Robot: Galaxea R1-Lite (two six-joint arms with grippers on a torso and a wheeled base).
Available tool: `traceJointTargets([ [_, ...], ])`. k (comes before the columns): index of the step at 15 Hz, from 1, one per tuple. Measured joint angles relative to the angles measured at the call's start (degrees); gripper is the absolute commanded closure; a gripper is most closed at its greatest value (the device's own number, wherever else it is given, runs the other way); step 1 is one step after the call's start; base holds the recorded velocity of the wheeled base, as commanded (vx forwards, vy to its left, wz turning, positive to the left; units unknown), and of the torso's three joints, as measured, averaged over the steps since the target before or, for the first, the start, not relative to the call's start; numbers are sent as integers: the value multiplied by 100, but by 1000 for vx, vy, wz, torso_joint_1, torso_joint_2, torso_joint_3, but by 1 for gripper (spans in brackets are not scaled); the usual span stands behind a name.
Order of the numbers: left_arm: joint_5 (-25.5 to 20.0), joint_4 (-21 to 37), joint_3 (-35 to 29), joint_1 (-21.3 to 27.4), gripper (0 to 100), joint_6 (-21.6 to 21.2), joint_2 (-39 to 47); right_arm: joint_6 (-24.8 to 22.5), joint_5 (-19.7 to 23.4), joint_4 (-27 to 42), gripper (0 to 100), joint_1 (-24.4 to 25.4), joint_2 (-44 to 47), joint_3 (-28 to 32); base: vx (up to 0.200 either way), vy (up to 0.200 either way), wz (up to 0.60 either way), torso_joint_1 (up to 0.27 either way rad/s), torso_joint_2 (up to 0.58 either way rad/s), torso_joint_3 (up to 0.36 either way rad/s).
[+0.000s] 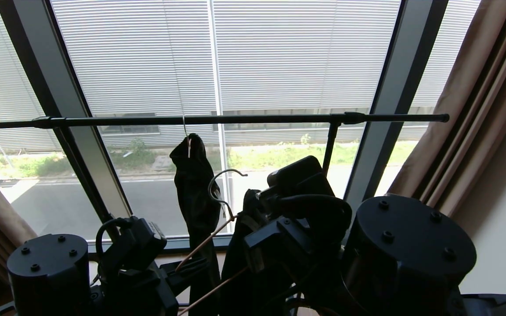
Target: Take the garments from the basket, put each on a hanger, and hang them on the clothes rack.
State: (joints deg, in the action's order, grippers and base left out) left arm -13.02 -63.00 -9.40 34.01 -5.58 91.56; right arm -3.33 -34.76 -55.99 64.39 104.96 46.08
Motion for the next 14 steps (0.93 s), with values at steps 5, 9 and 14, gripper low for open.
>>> traceJointTargets([
  [5, 0, -305, 105, 2, 100, 4, 144, 66, -6, 5, 100, 297, 77, 80, 0, 0, 0, 0, 0, 0],
  [9, 0, -549, 169, -4, 100, 4, 201, 68, -132, -4, 0, 247, 74, 102, 0, 0, 0, 0, 0, 0],
  [14, -6, -1197, 393, -9, 100, 4, 223, 22, -211, 0, 0, -172, -6, 196, 0, 0, 0, 0, 0, 0],
])
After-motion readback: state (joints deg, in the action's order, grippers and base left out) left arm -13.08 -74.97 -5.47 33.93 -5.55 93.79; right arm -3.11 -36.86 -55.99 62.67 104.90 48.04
